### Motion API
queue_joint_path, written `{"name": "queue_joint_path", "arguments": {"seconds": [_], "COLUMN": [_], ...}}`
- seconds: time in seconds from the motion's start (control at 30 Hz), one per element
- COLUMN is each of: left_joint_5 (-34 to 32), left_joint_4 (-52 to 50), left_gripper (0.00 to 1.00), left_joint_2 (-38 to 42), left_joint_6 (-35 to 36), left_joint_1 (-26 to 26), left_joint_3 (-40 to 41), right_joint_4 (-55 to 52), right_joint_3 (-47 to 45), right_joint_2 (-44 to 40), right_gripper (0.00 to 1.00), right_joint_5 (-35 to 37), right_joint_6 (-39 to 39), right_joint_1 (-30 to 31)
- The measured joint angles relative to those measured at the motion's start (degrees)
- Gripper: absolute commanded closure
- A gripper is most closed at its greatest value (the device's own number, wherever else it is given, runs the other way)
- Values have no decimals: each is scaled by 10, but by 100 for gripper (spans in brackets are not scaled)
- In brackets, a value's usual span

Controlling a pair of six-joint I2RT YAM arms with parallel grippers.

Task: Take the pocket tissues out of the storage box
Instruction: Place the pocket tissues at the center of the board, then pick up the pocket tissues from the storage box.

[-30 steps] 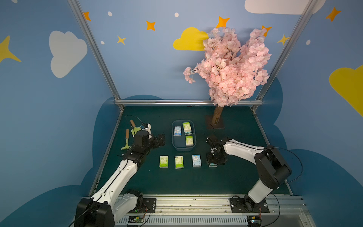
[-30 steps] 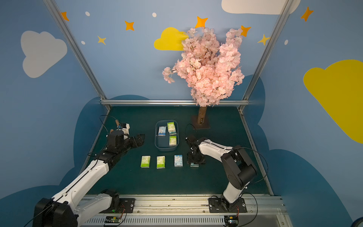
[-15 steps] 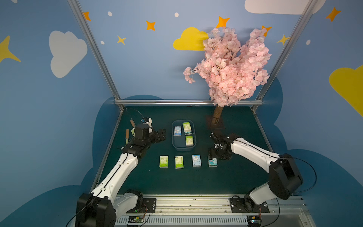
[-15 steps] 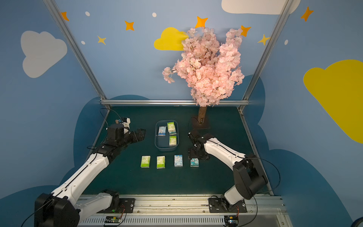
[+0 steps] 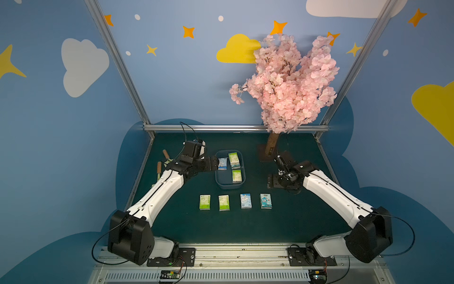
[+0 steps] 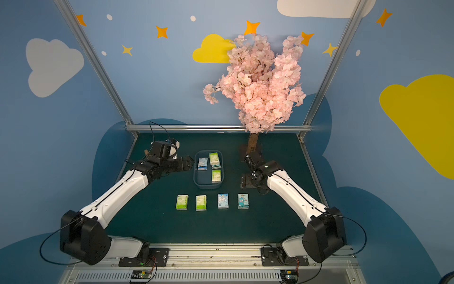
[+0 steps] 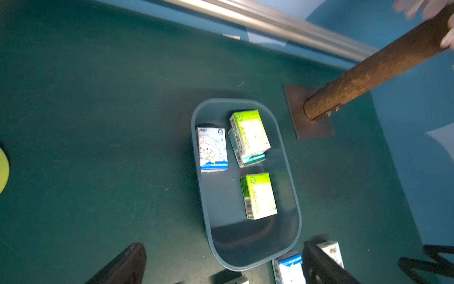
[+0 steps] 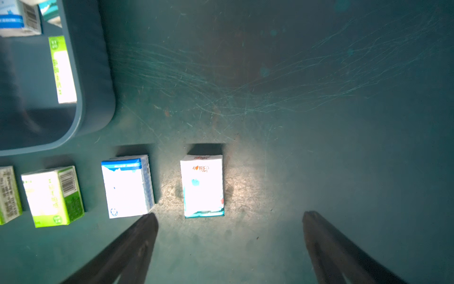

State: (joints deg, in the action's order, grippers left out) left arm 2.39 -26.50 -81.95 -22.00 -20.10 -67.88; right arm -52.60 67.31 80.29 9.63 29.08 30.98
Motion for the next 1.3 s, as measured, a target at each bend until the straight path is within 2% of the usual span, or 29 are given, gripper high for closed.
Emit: {"name": "queue_joint_path", "arguments": {"seconds": [0.27,0.47,0.67,0.87,1.3], "left_joint_5": [-52,-81,-106,-115,-121], "left_joint_4": [-97,-147,-194,-219,-261], "left_gripper": [0,0,0,3,17], "left_joint_2": [-148,-252,-344,-413,-522], "left_joint_6": [9,-11,-56,-98,-124], "left_joint_1": [-69,-97,-105,-104,-104], "left_joint_3": [-166,-276,-386,-457,-581], "right_joint_4": [6,33,52,68,179], "right_joint_3": [1,-18,-41,-56,-173], "right_joint_2": [-20,-49,-70,-95,-264], "right_gripper": [2,2,2,2,2], "right_joint_5": [-2,-1,1,-2,-50], "right_joint_6": [4,27,33,26,-61], "right_joint_1": [-14,-17,-21,-28,-45]}}
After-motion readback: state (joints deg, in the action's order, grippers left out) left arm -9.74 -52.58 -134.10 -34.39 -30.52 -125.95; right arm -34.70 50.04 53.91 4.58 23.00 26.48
